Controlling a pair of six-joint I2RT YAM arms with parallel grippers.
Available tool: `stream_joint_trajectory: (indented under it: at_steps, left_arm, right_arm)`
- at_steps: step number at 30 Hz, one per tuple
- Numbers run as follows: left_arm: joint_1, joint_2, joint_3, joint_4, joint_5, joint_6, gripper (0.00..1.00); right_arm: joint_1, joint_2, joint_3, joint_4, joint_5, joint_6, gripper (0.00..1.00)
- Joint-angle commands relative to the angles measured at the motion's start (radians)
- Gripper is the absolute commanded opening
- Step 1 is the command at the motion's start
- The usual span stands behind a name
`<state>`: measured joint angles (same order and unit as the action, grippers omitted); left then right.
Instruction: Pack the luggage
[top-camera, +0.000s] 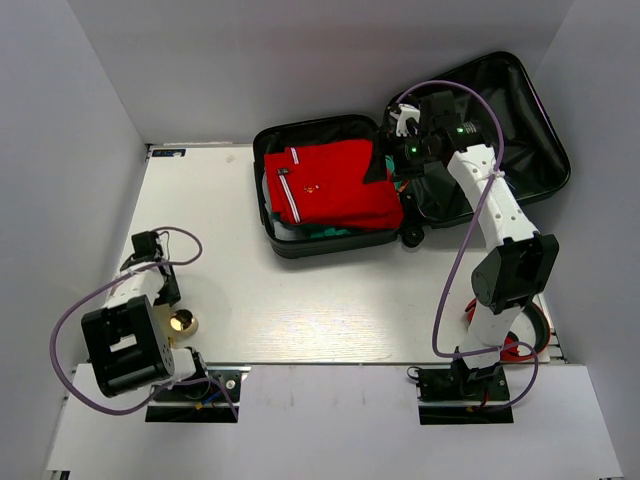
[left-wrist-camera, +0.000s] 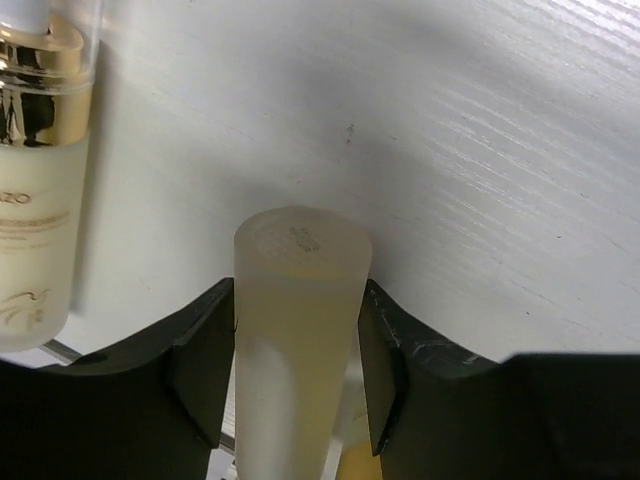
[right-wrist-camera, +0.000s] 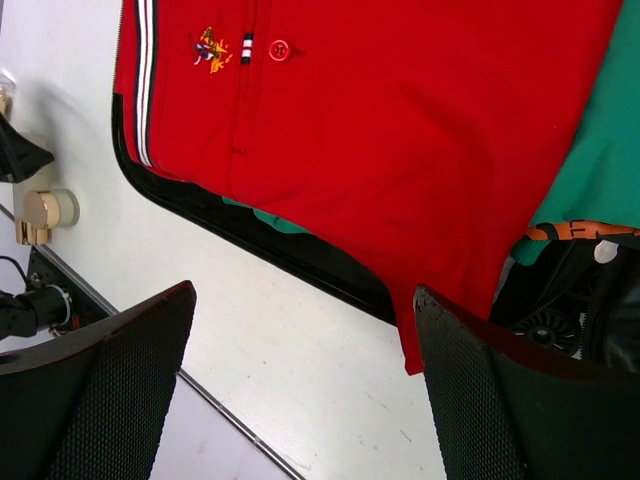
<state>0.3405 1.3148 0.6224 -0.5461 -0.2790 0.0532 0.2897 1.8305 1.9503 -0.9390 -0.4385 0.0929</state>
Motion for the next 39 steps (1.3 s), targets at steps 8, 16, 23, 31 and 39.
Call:
stream_joint_trajectory:
  at_steps: [8,16,23,31,39]
  left_arm:
    - [-0.043,-0.058,0.215,-0.057,0.09,-0.111,0.0]
    - [-0.1,-0.184,0.364,0.014,0.355,-0.164,0.0]
    - [-0.242,-0.158,0.441,0.13,0.511,-0.228,0.0]
    - [-0.412,0.075,0.767,0.311,0.323,-0.459,0.0]
    - [-0.554,0.435,1.164,0.406,-0.028,-0.763,0.0]
  right_arm:
    - [-0.006,-0.092,-0.116,0.083,-0.025,0.037,0.9]
    - [-0.014,-0.152,-0.229,0.133,-0.029,0.053,0.9]
    - [-0.024,-0.209,-0.332,0.215,-0.045,0.077,0.9]
    - [-0.044,-0.232,-0.39,0.261,-0.078,0.094,0.9]
    - [-0.064,-0.249,-0.418,0.272,-0.039,0.088,0.9]
